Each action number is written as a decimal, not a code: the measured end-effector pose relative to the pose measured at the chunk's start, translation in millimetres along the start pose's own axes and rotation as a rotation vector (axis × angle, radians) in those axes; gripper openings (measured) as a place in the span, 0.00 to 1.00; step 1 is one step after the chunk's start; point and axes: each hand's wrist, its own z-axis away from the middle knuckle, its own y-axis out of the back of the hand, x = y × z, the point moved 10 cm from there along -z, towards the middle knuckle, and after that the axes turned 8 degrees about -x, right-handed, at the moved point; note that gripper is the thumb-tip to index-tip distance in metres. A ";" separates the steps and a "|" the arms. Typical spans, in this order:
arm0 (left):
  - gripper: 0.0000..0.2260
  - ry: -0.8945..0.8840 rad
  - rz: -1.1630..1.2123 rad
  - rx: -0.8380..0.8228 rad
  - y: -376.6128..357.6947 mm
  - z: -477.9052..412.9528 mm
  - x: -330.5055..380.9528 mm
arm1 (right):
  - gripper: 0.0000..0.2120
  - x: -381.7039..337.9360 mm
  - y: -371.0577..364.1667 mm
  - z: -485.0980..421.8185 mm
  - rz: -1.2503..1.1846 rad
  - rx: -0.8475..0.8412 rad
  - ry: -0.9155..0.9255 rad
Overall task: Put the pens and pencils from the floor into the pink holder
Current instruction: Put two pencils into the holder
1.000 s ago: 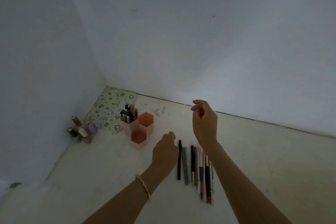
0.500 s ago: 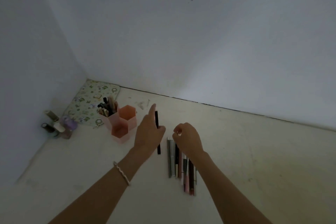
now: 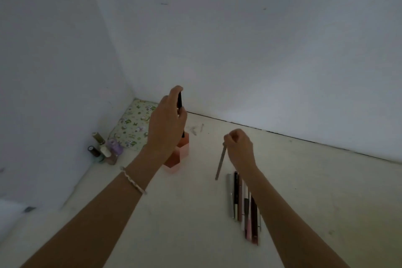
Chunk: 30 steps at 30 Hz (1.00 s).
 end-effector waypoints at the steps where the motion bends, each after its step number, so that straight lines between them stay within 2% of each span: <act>1: 0.16 0.012 -0.083 -0.054 -7.0 -6.5 -5.3 | 0.04 -15.1 8.6 1.1 -0.095 0.045 0.042; 5: 0.11 0.027 -0.591 -0.249 -41.1 -15.3 -21.7 | 0.05 -59.1 22.6 9.0 -0.314 0.159 0.183; 8: 0.12 0.072 -0.710 -0.340 -52.0 -16.2 -38.3 | 0.03 -72.0 12.3 11.2 -0.372 0.163 0.219; 10: 0.15 0.100 -0.614 -0.288 -39.3 -20.7 -43.7 | 0.04 -77.0 -2.7 10.0 -0.370 0.137 0.236; 14: 0.19 0.018 -0.364 -0.042 10.6 -22.5 -20.7 | 0.03 -73.4 -39.5 3.8 -0.284 0.087 0.229; 15: 0.19 -0.006 -0.318 -0.021 17.8 -19.6 -13.3 | 0.02 -69.2 -51.1 1.3 -0.254 0.052 0.210; 18: 0.15 -0.050 -0.154 0.017 23.3 -4.4 10.0 | 0.10 -57.9 -71.1 -2.7 -0.107 -0.040 0.174; 20: 0.10 -0.048 -0.019 0.019 12.0 9.9 21.1 | 0.14 -56.7 -57.9 -2.9 -0.054 -0.009 0.191; 22: 0.08 -0.013 0.013 -0.088 -22.6 26.6 27.3 | 0.16 -52.8 -28.7 -3.0 -0.023 0.065 0.205; 26: 0.08 0.168 -0.053 -0.561 -140.2 85.1 15.6 | 0.15 -25.6 29.5 -1.6 -0.030 0.123 0.129; 28: 0.16 0.256 -0.076 -0.741 -186.9 115.8 9.2 | 0.12 -10.8 48.3 2.4 -0.026 0.120 0.090; 30: 0.23 0.312 -0.079 -0.823 -217.4 137.6 9.3 | 0.10 5.8 64.6 8.2 -0.024 0.107 0.061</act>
